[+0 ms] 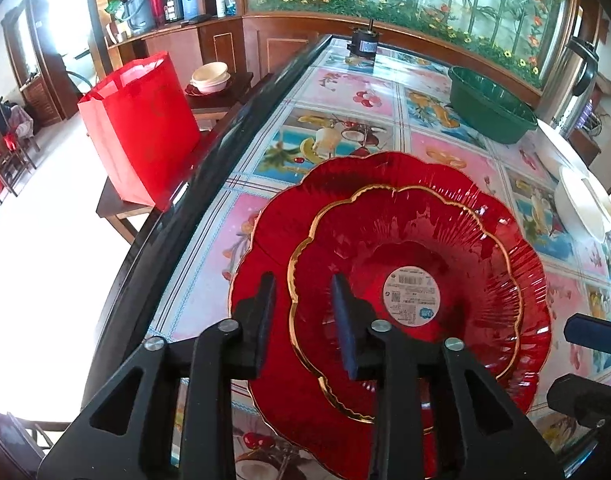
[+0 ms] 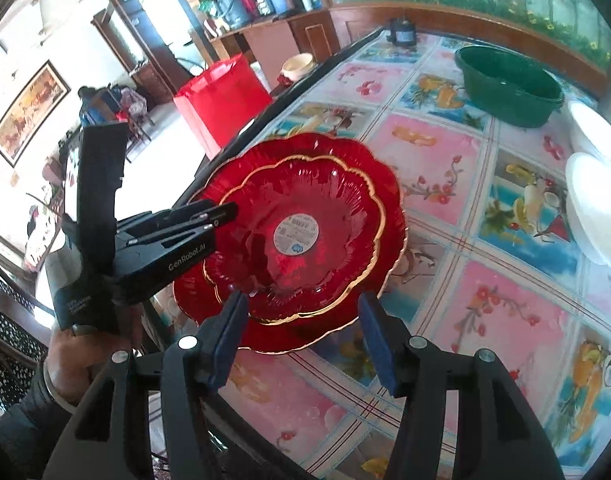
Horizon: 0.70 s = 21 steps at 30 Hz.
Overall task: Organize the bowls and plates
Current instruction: 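Lower the smaller plate onto the large red plate and open the left gripper, then withdraw the left tool from the stacked plates toward the white bowls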
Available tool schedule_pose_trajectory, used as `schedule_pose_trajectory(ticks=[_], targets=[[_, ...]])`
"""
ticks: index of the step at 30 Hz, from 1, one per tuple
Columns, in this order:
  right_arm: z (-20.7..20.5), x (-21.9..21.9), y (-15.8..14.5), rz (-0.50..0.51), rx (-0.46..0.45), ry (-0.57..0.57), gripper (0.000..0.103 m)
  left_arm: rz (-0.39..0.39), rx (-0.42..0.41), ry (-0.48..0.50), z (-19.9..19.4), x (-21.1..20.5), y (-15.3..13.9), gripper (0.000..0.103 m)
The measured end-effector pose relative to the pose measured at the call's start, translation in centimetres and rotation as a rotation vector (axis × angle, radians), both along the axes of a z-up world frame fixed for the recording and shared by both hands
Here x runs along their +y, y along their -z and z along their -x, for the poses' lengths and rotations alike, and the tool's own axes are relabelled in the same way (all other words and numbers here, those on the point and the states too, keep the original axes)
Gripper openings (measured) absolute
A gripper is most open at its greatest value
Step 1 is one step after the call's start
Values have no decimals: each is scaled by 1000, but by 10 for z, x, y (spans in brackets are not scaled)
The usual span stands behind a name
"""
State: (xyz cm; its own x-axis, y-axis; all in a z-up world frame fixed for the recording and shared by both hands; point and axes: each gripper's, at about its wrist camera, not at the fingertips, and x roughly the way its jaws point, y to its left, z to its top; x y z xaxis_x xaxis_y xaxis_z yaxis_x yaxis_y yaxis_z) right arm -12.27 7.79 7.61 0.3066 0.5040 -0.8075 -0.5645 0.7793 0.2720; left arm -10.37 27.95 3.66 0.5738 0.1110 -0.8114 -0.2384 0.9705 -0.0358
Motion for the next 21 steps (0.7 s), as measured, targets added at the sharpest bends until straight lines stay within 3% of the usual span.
schedule_pose_trajectory(ticks=[1,3,4,11,21], targets=[[0,-2,-1,-1,-5,8,58,3,-8,1,1,-2,-2,42],[-1,-3,-3,-2,-15,19,59,-9,-26,-3,2,-8,-7,61],[-1,-5,-5,-4,-20,24,59,-18,-45,-2,3,-12,-11,63],[-5,-26,-8,-31,-36,74,61,13,-86,51,2,-37,-25,63],[-17,-91,-7,-52,-33,213,62,28,-100,143,-15,-93,-32,63]])
